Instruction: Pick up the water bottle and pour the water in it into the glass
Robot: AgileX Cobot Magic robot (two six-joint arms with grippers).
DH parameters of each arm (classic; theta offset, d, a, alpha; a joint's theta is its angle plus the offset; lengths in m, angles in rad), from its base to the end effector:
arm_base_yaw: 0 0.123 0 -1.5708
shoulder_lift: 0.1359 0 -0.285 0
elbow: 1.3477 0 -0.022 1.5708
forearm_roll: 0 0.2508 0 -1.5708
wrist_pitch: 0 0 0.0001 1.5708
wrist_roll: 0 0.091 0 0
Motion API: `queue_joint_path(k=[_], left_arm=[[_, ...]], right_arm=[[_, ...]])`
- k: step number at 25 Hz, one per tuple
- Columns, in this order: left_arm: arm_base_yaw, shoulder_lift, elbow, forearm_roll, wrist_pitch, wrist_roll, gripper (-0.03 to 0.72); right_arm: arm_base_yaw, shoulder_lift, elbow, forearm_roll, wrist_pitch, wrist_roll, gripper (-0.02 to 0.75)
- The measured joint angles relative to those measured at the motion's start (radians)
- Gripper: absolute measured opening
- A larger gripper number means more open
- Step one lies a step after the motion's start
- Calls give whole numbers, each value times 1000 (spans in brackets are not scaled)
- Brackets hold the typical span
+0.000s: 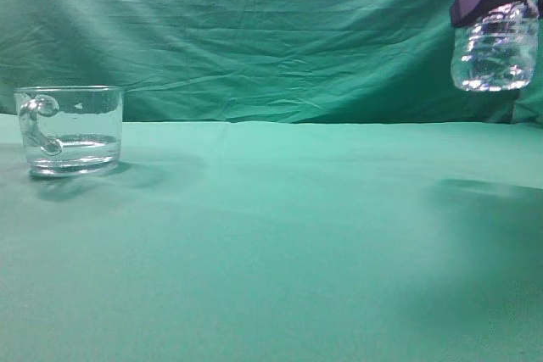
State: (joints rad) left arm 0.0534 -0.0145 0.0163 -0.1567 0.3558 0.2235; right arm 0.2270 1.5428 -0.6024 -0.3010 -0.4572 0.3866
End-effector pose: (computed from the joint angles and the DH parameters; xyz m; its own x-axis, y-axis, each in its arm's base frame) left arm 0.0529 -0.0021 0.1768 -0.2622 0.0624 -0.9630 0.0192 0.9980 0.0594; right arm 0.2845 0.0779 0.1955 -0.4283 0.0178 -0.9035 -0.2927 0.9432 0.1573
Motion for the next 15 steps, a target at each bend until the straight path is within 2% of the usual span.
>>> queue_joint_path(k=[9,15], left_arm=[[0,0,0,0,0,0,0],[0,0,0,0,0,0,0]], right_arm=[[0,318,-6,-141,-443,-22,258],[0,369,-6,-137,-462,-155,258]])
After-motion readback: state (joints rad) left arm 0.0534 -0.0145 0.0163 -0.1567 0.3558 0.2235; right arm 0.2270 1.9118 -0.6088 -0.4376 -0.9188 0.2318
